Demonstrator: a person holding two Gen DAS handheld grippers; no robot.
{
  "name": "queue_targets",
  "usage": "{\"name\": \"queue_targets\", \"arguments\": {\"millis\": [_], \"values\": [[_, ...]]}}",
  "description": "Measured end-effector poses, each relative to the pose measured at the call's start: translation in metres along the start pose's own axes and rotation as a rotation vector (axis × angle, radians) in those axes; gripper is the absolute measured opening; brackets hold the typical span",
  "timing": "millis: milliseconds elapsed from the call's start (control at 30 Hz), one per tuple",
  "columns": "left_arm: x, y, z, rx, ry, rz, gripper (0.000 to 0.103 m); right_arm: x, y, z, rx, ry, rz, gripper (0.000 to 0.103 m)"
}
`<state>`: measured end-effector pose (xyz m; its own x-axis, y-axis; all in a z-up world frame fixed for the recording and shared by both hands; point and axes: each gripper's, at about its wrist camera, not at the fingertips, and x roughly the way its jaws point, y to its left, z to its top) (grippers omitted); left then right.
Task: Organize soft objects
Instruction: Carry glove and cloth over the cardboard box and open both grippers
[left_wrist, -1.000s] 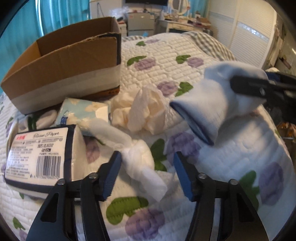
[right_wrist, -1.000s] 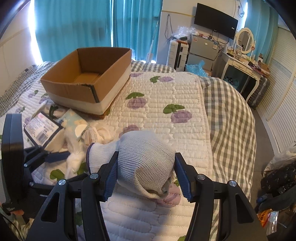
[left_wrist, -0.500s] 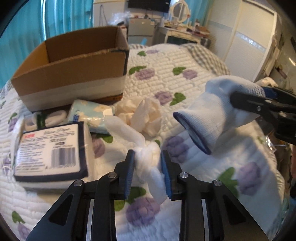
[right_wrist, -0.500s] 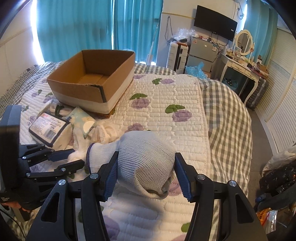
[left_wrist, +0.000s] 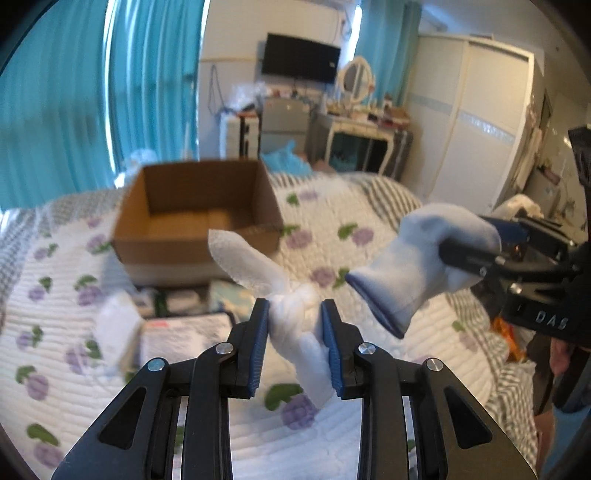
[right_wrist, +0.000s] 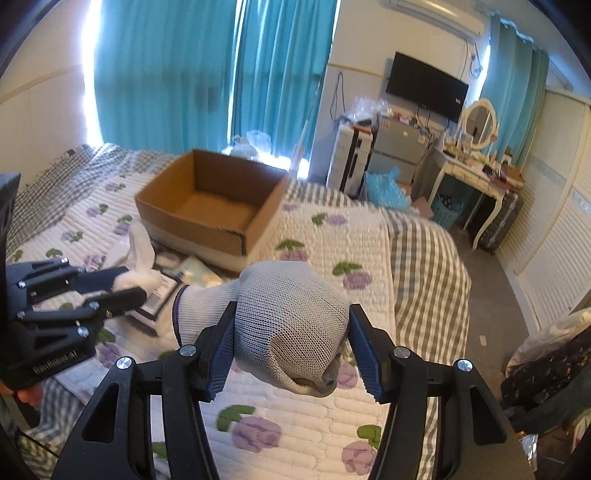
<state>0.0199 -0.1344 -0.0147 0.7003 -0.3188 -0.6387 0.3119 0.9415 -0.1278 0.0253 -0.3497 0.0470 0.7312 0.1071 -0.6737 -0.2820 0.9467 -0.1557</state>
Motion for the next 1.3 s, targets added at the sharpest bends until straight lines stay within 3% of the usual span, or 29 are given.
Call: {"name": "queue_targets", "arguments": {"millis": [300, 567, 800, 1000, 1067, 1167, 1233, 1267, 1300], "values": [[-0.051, 0.037, 0.032, 0.009, -0.126, 0.069, 0.028, -0.023, 0.043, 0.043, -0.031, -0.108, 0.03, 0.057], [-0.035, 0.084, 0.076, 0.026, -0.171, 0.156, 0.028, 0.012, 0.071, 0.105, -0.054, -0.173, 0.05, 0.057], [0.015, 0.112, 0.105, 0.057, -0.162, 0.185, 0.028, 0.105, 0.081, 0.152, -0.052, -0.14, 0.071, 0.057], [0.084, 0.135, 0.108, 0.056, -0.084, 0.177, 0.028, 0.195, 0.081, 0.159, -0.013, -0.053, 0.143, 0.057], [0.106, 0.144, 0.104, 0.051, -0.055, 0.168, 0.029, 0.215, 0.082, 0.156, -0.011, -0.04, 0.129, 0.057], [0.126, 0.149, 0.099, 0.061, -0.032, 0.157, 0.033, 0.233, 0.07, 0.148, 0.015, -0.032, 0.132, 0.063], [0.133, 0.149, 0.098, 0.068, -0.021, 0.16, 0.04, 0.239, 0.064, 0.147, 0.055, -0.052, 0.141, 0.08], [0.136, 0.151, 0.097, 0.067, -0.015, 0.171, 0.052, 0.238, 0.06, 0.143, 0.07, -0.061, 0.14, 0.089], [0.138, 0.151, 0.096, 0.061, -0.01, 0.183, 0.064, 0.235, 0.057, 0.143, 0.089, -0.079, 0.138, 0.09]]}}
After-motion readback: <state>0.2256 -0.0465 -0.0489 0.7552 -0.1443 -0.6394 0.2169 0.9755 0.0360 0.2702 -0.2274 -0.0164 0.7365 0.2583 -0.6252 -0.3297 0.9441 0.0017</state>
